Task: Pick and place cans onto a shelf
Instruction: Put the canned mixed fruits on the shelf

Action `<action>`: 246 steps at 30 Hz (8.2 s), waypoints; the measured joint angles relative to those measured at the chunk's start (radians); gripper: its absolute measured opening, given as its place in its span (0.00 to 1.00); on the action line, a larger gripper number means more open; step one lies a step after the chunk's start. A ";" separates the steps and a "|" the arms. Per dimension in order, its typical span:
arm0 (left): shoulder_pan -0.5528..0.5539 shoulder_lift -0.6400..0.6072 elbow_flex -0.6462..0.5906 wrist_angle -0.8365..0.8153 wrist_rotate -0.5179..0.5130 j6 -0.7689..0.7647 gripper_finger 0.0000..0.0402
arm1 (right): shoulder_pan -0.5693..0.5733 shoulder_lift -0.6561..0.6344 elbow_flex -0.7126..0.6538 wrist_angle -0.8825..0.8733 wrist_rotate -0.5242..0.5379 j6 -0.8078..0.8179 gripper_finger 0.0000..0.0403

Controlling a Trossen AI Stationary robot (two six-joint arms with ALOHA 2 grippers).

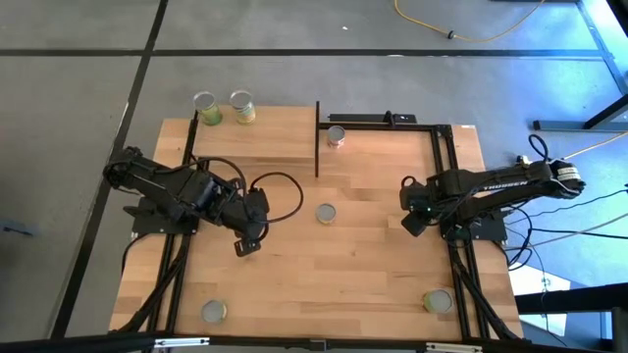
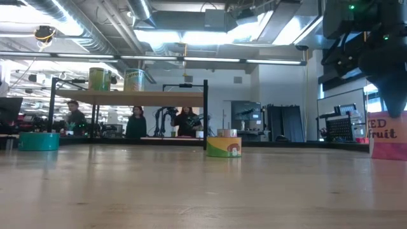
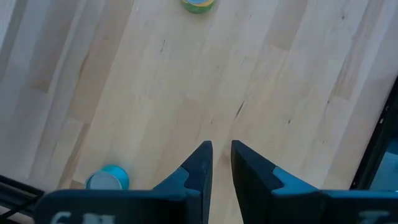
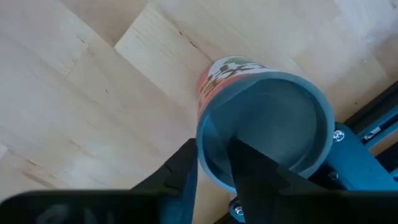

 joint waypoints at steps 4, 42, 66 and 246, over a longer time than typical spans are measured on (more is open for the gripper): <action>0.000 0.000 0.000 0.000 0.000 0.000 0.13 | 0.000 0.001 -0.001 0.006 0.033 -0.029 0.15; 0.000 0.000 0.000 -0.004 -0.034 0.001 0.13 | 0.016 0.557 0.808 -0.174 0.020 -0.525 0.01; -0.003 -0.164 0.001 -0.004 -0.107 0.073 0.13 | 0.222 1.100 1.287 -0.120 -0.004 -0.663 0.01; 0.125 0.417 0.241 0.493 -0.112 0.880 0.01 | 0.285 0.336 1.656 -0.391 0.091 -0.762 0.17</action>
